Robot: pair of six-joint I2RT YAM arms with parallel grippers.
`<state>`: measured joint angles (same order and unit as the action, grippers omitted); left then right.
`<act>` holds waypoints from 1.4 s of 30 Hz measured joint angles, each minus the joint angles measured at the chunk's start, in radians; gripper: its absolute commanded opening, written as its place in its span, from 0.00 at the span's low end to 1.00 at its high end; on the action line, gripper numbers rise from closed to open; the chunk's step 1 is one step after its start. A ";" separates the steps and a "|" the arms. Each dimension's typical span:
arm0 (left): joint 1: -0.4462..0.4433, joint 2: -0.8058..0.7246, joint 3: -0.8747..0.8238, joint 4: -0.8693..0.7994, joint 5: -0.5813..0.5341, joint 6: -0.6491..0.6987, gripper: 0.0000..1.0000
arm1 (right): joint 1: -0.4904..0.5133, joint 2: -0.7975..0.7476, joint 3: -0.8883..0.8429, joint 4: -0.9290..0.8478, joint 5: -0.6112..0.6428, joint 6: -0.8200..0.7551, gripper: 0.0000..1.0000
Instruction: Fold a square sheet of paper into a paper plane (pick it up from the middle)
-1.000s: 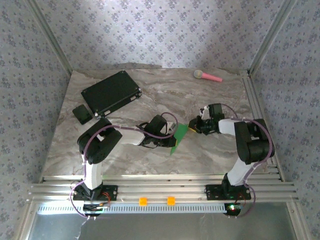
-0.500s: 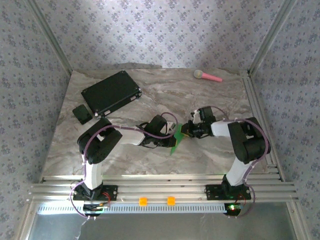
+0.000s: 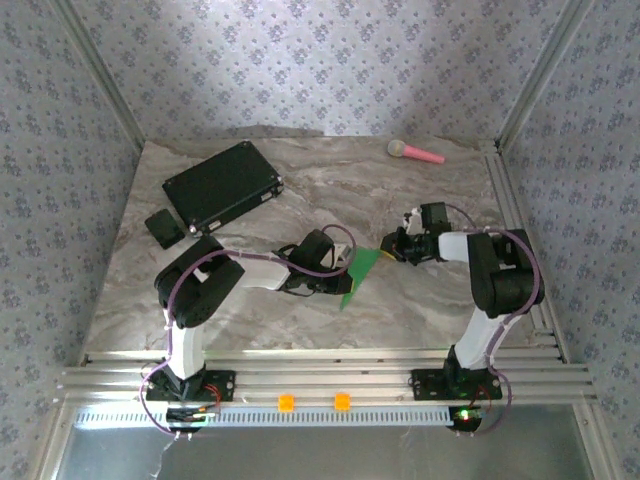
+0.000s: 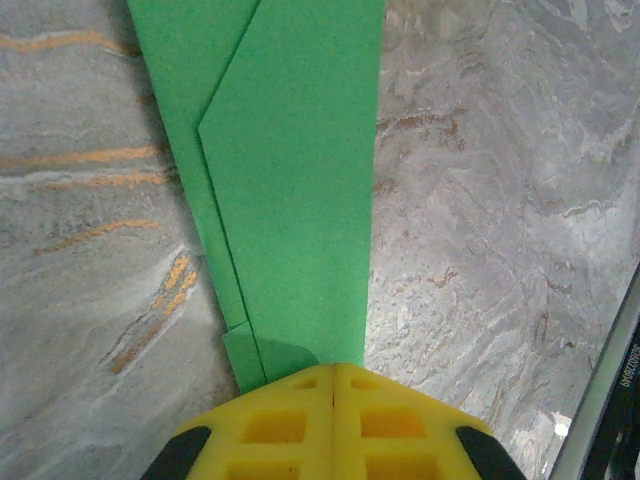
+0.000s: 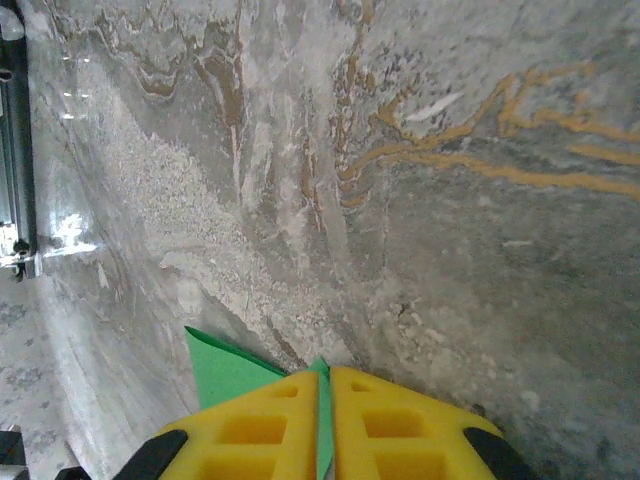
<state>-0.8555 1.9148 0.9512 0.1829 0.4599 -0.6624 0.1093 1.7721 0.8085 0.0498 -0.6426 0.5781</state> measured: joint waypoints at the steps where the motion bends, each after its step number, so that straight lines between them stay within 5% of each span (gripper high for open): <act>1: 0.000 0.000 0.001 -0.002 0.000 0.000 0.00 | 0.001 -0.018 0.000 -0.011 0.007 0.000 0.13; 11: 0.000 0.000 0.006 -0.013 0.000 0.000 0.00 | 0.143 -0.098 -0.020 0.003 0.026 0.020 0.10; 16: 0.000 -0.006 0.013 -0.038 0.000 -0.005 0.00 | 0.152 -0.045 -0.063 0.052 0.037 0.051 0.01; 29: -0.004 -0.066 0.134 -0.219 -0.013 -0.007 0.00 | 0.146 -0.028 -0.077 0.067 0.022 0.062 0.00; 35: -0.015 0.059 0.321 -0.237 0.004 0.006 0.00 | 0.145 -0.028 -0.079 0.071 0.024 0.060 0.01; 42: -0.018 0.155 0.311 -0.233 -0.003 0.006 0.01 | 0.136 -0.028 -0.086 0.082 0.021 0.064 0.00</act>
<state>-0.8730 2.0701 1.2625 -0.0502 0.4564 -0.6563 0.2455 1.7443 0.7223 0.1318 -0.6212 0.6426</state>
